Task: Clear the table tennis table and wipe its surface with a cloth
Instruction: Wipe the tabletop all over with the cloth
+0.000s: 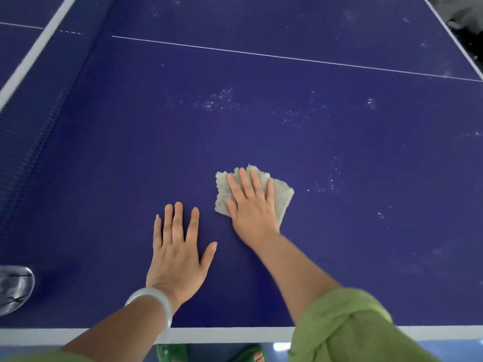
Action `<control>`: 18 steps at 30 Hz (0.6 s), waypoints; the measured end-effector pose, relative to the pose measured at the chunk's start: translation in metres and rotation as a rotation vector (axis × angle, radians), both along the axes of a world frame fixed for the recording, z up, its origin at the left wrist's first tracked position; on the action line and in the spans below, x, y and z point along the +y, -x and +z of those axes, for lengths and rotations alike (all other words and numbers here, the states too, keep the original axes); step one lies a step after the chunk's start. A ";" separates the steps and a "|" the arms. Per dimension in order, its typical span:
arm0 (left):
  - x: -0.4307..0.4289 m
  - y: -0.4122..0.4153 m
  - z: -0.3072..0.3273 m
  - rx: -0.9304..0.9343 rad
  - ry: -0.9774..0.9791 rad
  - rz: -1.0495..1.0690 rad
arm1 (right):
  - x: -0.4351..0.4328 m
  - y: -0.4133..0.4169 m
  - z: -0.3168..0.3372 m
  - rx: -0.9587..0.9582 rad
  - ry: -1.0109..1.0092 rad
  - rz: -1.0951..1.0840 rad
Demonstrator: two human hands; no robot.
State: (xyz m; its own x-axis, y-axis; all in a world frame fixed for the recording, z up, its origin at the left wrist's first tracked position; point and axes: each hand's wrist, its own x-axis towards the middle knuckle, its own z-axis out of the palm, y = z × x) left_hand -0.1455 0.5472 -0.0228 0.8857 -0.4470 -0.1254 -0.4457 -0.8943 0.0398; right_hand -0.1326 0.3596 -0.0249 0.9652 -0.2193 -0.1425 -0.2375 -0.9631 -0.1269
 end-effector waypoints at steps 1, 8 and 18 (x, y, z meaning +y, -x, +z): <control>0.000 -0.001 0.000 0.000 0.004 -0.003 | -0.018 -0.007 0.001 0.014 0.027 0.019; 0.000 0.000 -0.002 0.009 0.001 -0.001 | -0.146 0.048 0.011 0.007 -0.041 -0.733; 0.001 -0.001 -0.005 -0.005 0.001 -0.003 | 0.019 -0.017 -0.005 -0.064 -0.005 -0.177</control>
State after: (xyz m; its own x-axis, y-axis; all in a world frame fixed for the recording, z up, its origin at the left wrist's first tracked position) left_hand -0.1449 0.5481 -0.0274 0.8848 -0.4500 -0.1208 -0.4488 -0.8928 0.0383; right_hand -0.1152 0.3789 -0.0296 0.9186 -0.3863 -0.0833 -0.3948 -0.9061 -0.1522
